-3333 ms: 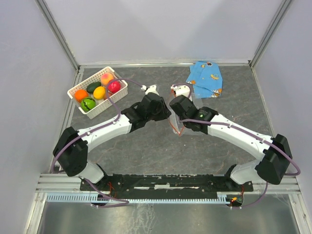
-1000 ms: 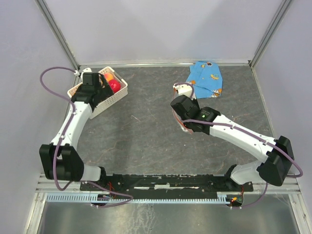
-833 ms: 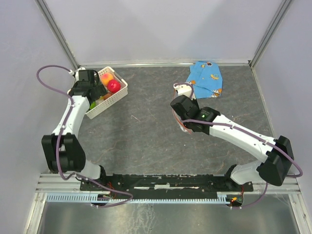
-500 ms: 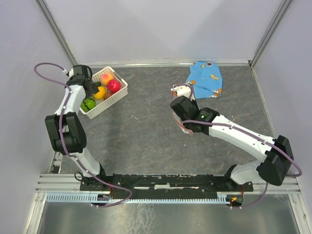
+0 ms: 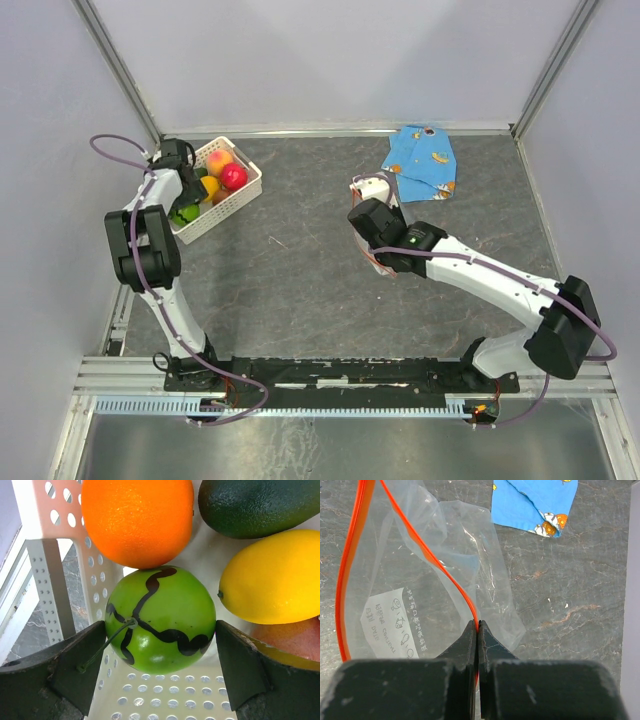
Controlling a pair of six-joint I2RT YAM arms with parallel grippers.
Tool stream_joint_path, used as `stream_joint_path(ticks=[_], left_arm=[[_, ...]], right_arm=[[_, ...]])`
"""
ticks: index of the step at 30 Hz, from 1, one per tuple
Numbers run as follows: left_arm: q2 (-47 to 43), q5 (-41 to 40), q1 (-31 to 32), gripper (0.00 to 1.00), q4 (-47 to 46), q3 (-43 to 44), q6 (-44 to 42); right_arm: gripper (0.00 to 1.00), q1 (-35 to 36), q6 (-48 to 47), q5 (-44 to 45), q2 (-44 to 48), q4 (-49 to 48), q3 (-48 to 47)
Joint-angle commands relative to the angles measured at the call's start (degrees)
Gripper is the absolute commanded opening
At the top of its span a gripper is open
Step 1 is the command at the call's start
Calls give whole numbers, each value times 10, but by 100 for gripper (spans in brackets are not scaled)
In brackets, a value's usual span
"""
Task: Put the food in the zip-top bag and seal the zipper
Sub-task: Pick up the fake fruit from the bin.
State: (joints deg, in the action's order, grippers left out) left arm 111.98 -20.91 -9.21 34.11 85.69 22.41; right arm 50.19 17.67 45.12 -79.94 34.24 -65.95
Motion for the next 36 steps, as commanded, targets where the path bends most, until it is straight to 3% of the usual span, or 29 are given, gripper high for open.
stream_joint_path(ticks=[1,10,23,31,36], left_arm=[[18,2,-2,93,-17,27,-20],[28,10,-2,88,-22,19,-19],[-75,58,-1,53,-30,-31,-10],[-133,81,-1,47,-28,-37,-16],[-176,168,-1,44,-30,-45,-10]], right_arm=[[2,-1,-8,10,-13,-20,-3],[2,-1,-15,8,-28,-24,-10],[2,-1,-28,14,-23,-29,-19],[2,-1,-28,13,-17,-29,-21],[2,-1,-27,10,-13,-30,-21]])
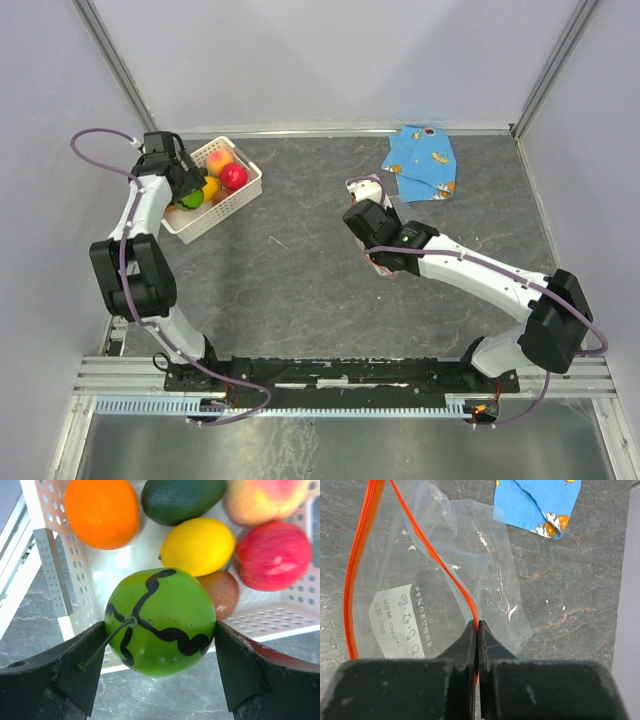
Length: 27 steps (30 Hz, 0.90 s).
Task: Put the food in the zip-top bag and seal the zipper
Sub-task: Pick up the fake fruit from the bin.
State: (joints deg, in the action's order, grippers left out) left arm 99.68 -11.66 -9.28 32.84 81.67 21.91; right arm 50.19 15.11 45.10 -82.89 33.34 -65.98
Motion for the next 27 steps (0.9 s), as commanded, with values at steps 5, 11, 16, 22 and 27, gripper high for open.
stream_joint_path(ticks=[5,11,16,22,27], left_arm=[[-101,180,0,41,-43,-42,12],[-158,334,5,40,-96,-111,39],[-207,429,34,39,-154,-191,83],[-253,459,113,39,-220,-257,156],[-288,452,198,39,-290,-290,229]], right_arm=[[2,-1,2,11,18,-22,-23],[2,-1,9,7,15,-19,-31],[2,-1,24,2,10,-11,-39],[2,0,42,-13,11,-8,-41],[2,0,60,-26,5,-8,-41]])
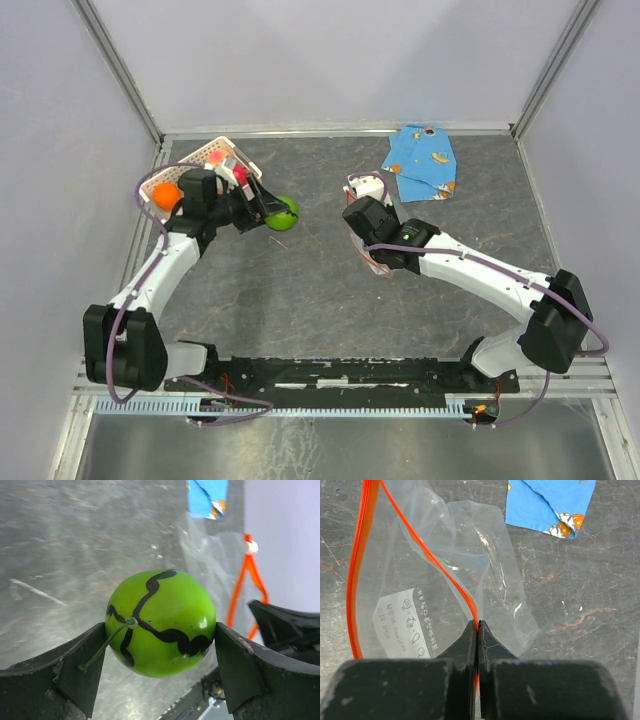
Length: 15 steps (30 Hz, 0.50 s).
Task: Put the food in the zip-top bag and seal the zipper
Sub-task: Place the fake fruit in the zipper food storage bag.
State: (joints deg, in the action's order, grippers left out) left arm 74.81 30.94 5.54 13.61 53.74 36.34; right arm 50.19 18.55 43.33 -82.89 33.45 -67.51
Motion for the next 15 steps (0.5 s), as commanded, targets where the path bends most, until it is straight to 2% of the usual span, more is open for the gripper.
stream_joint_path(ticks=[1,9,15], left_arm=[[-41,21,59,39,-106,-14,94],[-69,6,135,37,-194,-45,181],[-53,-35,221,36,-248,-46,208]], right_arm=[[2,0,30,-10,3,-10,-26],[2,0,65,-31,-2,-17,-25],[2,0,88,-52,-2,-29,-29]])
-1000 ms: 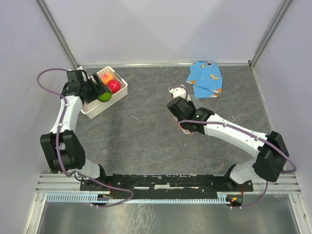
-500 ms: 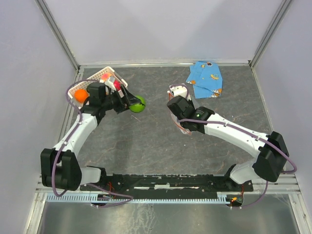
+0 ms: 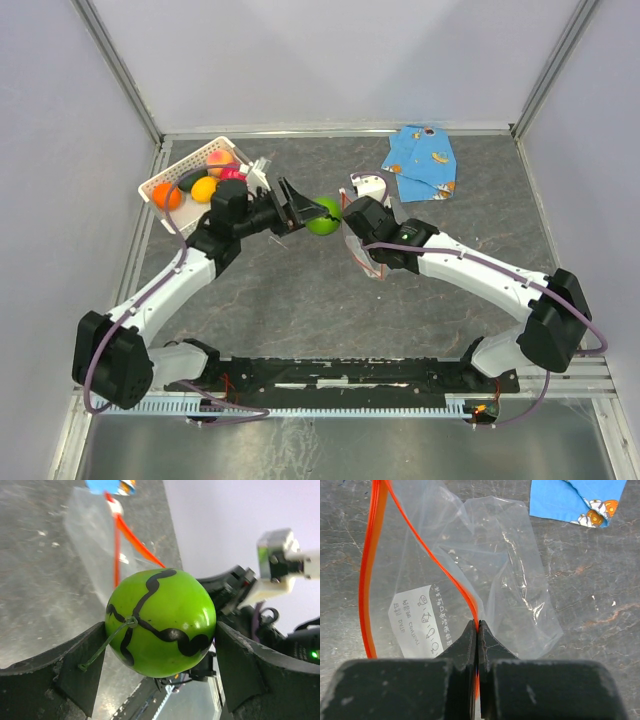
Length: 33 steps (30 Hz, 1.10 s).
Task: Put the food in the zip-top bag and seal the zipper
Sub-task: Place the fake fruit in the zipper food storage bag.
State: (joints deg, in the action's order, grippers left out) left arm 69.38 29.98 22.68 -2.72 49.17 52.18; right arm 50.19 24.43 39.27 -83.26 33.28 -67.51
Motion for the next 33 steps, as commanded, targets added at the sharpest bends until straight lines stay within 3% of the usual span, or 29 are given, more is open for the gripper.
stream_joint_path(ticks=[1,8,22,27,33], left_arm=[[4,-34,59,36,-91,0,52],[27,-89,104,34,-108,-4,53],[38,-209,138,33,14,-12,-19],[43,-305,188,35,93,35,-72],[44,-405,221,39,136,68,-75]], right_arm=[[2,0,34,-14,2,-28,-29],[2,0,63,-30,16,-34,-31],[2,0,90,-53,52,-52,-19],[2,0,105,-88,51,-56,-20],[2,0,125,-118,51,-70,-10]])
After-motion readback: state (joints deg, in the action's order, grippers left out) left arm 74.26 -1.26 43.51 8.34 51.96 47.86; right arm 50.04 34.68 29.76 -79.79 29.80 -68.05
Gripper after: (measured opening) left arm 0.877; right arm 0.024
